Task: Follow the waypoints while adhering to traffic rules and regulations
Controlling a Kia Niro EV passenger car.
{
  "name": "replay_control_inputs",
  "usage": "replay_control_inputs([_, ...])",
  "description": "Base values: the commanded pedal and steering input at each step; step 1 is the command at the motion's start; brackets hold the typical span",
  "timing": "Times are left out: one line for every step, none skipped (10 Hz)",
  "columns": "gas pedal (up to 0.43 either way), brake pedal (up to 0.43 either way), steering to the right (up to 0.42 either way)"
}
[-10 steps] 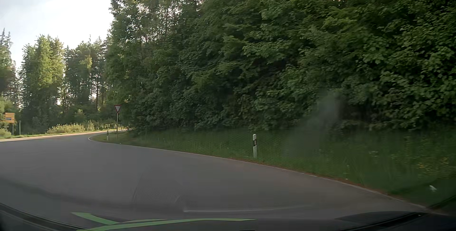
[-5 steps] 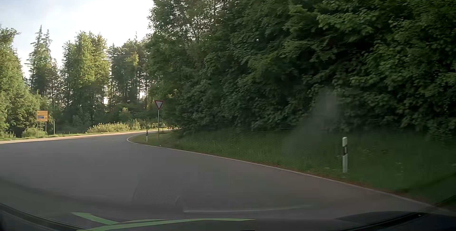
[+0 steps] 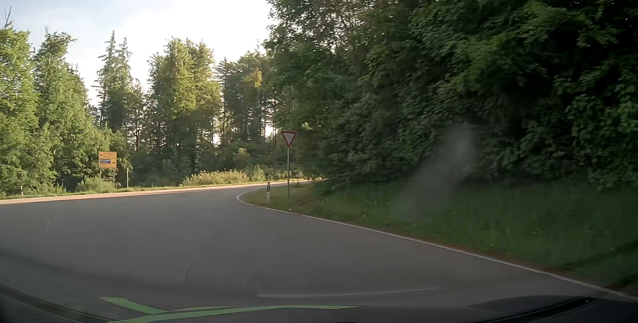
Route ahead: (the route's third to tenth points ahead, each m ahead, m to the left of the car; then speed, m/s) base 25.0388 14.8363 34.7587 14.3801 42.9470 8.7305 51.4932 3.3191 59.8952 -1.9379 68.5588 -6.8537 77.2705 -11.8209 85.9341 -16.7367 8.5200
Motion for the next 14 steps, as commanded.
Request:
replay_control_inputs([0.000, 0.000, -0.181])
replay_control_inputs([0.000, 0.000, -0.173])
replay_control_inputs([0.000, 0.000, -0.165])
replay_control_inputs([0.000, 0.000, -0.157])
replay_control_inputs([0.000, 0.000, -0.145])
replay_control_inputs([0.000, 0.000, -0.132])
replay_control_inputs([0.000, 0.000, -0.120])
replay_control_inputs([0.000, 0.043, -0.106])
replay_control_inputs([0.000, 0.098, -0.094])
replay_control_inputs([0.000, 0.110, -0.079])
replay_control_inputs([0.000, 0.122, -0.064])
replay_control_inputs([0.000, 0.134, -0.057])
replay_control_inputs([0.000, 0.140, -0.050])
replay_control_inputs([0.000, 0.140, -0.043])
